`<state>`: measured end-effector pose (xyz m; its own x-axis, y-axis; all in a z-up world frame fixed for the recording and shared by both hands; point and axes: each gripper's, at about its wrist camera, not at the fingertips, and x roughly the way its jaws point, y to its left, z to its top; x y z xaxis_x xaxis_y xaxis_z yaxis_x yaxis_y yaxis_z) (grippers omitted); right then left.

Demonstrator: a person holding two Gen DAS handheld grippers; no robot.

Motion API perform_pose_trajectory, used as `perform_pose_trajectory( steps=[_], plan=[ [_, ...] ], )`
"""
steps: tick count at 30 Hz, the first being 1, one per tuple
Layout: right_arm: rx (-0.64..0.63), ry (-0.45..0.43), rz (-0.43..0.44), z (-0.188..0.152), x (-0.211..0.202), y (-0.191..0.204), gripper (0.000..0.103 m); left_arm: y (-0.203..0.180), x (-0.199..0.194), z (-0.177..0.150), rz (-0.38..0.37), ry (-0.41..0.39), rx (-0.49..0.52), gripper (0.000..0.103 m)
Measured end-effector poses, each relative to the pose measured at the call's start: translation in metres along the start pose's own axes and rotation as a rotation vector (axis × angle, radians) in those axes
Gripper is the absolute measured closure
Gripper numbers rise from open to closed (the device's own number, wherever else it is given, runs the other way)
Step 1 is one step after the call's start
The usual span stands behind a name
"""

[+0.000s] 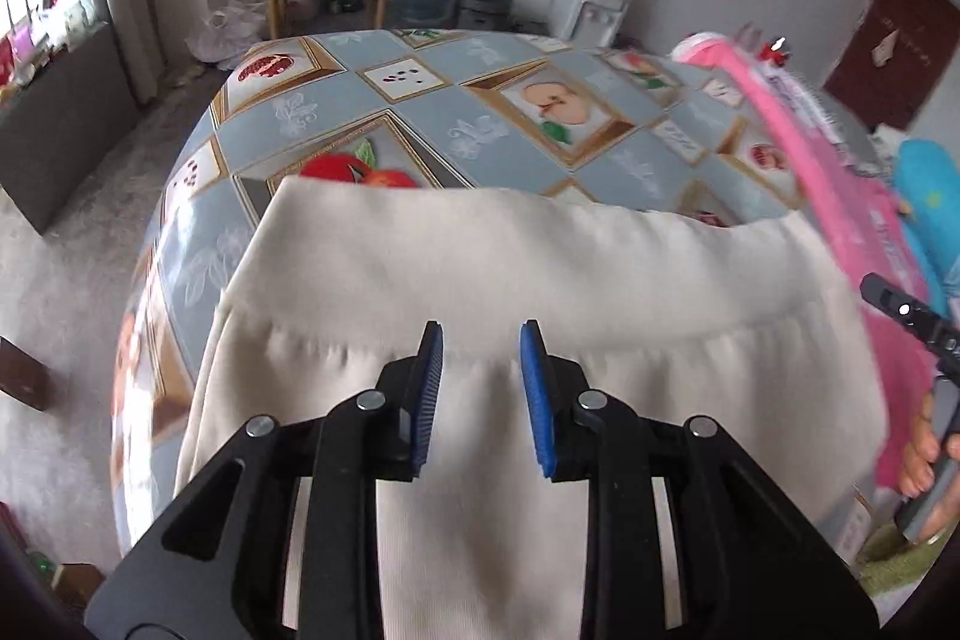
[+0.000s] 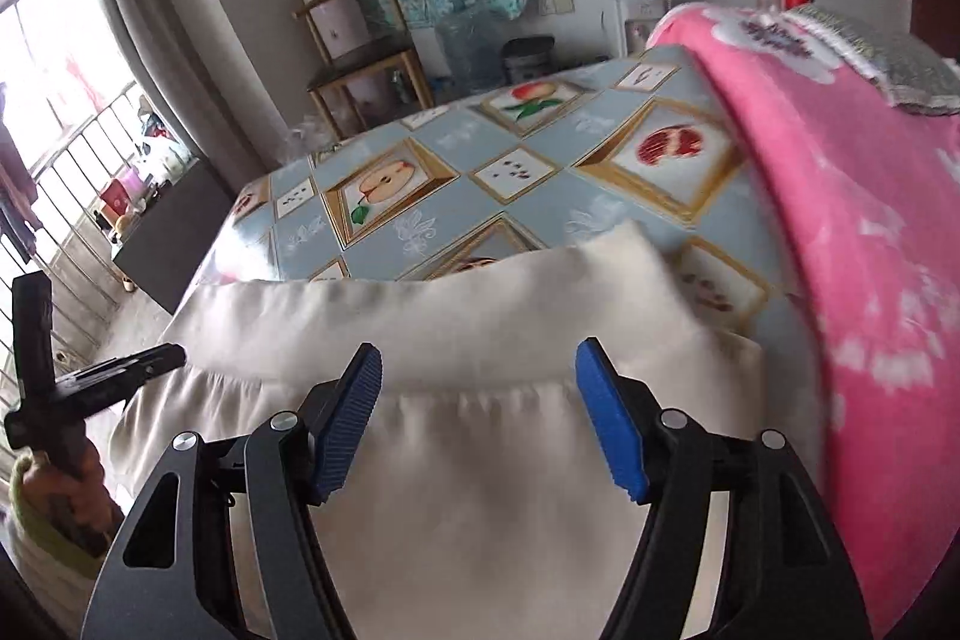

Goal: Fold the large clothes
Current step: 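Withdraw both open grippers back from the folded cream jacket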

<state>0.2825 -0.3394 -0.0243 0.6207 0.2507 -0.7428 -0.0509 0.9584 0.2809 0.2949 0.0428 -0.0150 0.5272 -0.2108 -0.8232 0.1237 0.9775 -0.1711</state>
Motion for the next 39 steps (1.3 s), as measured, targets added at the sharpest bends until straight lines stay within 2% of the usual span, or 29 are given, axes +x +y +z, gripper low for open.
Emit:
perform_pose_trajectory(
  steps=[3, 5, 8, 10, 12, 16, 18, 19, 21, 23, 26, 30, 33, 36, 39],
  plan=[
    [-0.039, 0.107, -0.057, -0.003, 0.054, 0.008, 0.037, 0.002, 0.035, 0.004, 0.069, 0.095, 0.005, 0.077],
    [-0.060, 0.157, -0.086, -0.013, 0.074, 0.012, 0.036, 0.000, 0.039, 0.003, 0.081, 0.076, 0.029, 0.076],
    [-0.045, 0.159, -0.116, -0.005, 0.065, 0.020, 0.036, -0.002, 0.029, 0.005, 0.086, 0.070, 0.019, 0.076],
    [-0.024, 0.121, -0.053, -0.001, 0.051, 0.029, 0.036, -0.008, 0.017, 0.003, 0.064, 0.034, 0.026, 0.076],
    [-0.056, 0.102, -0.018, 0.001, 0.048, 0.050, 0.036, -0.018, 0.012, 0.002, 0.072, 0.018, 0.056, 0.074],
    [-0.150, 0.170, 0.031, -0.012, 0.073, 0.095, 0.033, -0.020, 0.017, -0.007, 0.102, 0.057, 0.032, 0.072],
    [-0.256, 0.170, -0.074, -0.023, 0.089, 0.115, 0.031, -0.010, 0.010, -0.014, 0.094, 0.064, -0.012, 0.072],
    [-0.282, 0.165, -0.100, -0.024, 0.089, 0.119, 0.031, -0.006, 0.005, -0.019, 0.091, 0.060, -0.024, 0.072],
    [-0.255, 0.180, -0.100, -0.023, 0.081, 0.119, 0.031, 0.001, -0.009, -0.029, 0.096, 0.049, -0.028, 0.072],
    [-0.223, 0.176, -0.058, -0.025, 0.058, 0.120, 0.031, 0.006, -0.022, -0.039, 0.099, 0.038, -0.029, 0.072],
    [-0.325, 0.116, -0.070, -0.052, 0.018, 0.134, 0.031, 0.007, -0.036, -0.058, 0.086, 0.039, -0.017, 0.068],
    [-0.403, 0.192, -0.137, -0.100, 0.027, 0.137, 0.031, 0.003, -0.035, -0.081, 0.098, 0.062, 0.011, 0.064],
    [-0.335, 0.194, -0.128, -0.108, 0.015, 0.129, 0.031, 0.001, -0.038, -0.086, 0.093, 0.051, 0.009, 0.064],
    [-0.279, 0.108, -0.114, -0.111, -0.031, 0.118, 0.031, -0.002, -0.059, -0.092, 0.074, 0.006, 0.027, 0.063],
    [-0.259, 0.046, -0.176, -0.126, -0.062, 0.097, 0.028, -0.004, -0.071, -0.102, 0.072, -0.016, 0.043, 0.055]
  ],
)
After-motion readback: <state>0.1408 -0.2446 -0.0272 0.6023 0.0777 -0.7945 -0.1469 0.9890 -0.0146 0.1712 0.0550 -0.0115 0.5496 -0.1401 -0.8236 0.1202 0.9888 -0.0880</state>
